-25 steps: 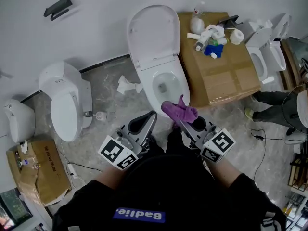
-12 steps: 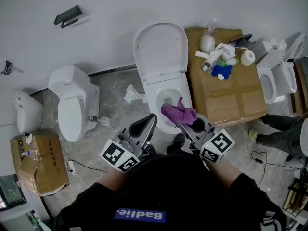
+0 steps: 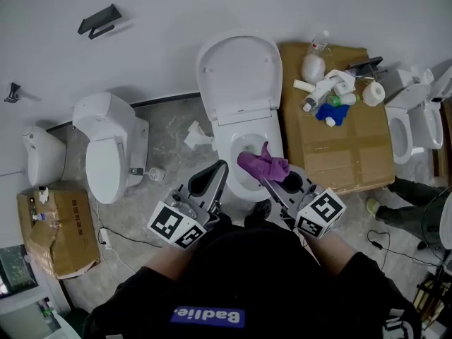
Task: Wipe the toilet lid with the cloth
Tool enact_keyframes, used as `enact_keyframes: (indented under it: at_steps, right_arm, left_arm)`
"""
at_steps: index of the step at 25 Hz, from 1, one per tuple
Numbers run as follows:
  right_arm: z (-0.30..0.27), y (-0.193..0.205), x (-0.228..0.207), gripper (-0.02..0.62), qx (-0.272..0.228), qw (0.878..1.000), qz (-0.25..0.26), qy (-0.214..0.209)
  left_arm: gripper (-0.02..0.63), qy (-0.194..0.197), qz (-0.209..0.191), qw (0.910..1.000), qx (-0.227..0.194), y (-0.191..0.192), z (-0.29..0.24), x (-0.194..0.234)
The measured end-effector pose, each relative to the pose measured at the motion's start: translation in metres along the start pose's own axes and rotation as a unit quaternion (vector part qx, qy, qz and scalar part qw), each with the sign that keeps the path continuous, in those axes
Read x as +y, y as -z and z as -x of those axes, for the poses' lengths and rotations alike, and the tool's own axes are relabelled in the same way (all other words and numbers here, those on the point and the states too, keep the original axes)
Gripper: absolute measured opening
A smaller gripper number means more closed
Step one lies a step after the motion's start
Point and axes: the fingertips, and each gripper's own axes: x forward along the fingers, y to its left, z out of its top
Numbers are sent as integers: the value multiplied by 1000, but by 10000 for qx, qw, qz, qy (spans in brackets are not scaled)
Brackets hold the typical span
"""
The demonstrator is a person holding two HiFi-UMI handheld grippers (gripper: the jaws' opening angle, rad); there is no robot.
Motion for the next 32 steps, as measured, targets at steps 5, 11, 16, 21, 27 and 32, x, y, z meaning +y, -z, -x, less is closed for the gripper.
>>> enact_keyframes:
  at_steps: [5, 11, 16, 21, 27, 32]
  right_arm:
    - [-31, -3, -9, 75, 2, 9997, 56, 252]
    - [-81, -4, -6, 75, -17, 9976, -14, 694]
    - [-115, -4, -17, 75, -120, 9932, 45, 1158]
    - [-140, 3, -41, 75, -196, 9898, -3, 1409]
    - [-164, 13, -103, 75, -480, 9887, -141, 1410]
    - [-190, 27, -157, 75, -614, 9877, 70, 1435]
  left_arm:
    - [17, 146, -28, 9999, 37, -4, -5, 40]
    - [18, 640, -126, 9974, 310, -6, -4, 93]
    - [20, 996, -435, 9934, 358, -11, -13, 138]
    - [26, 1102, -488, 9918, 428, -2, -35, 181]
    - [137, 823, -295, 9953, 415, 26, -69, 232]
    - [167, 305, -498, 9978, 329, 47, -103, 284]
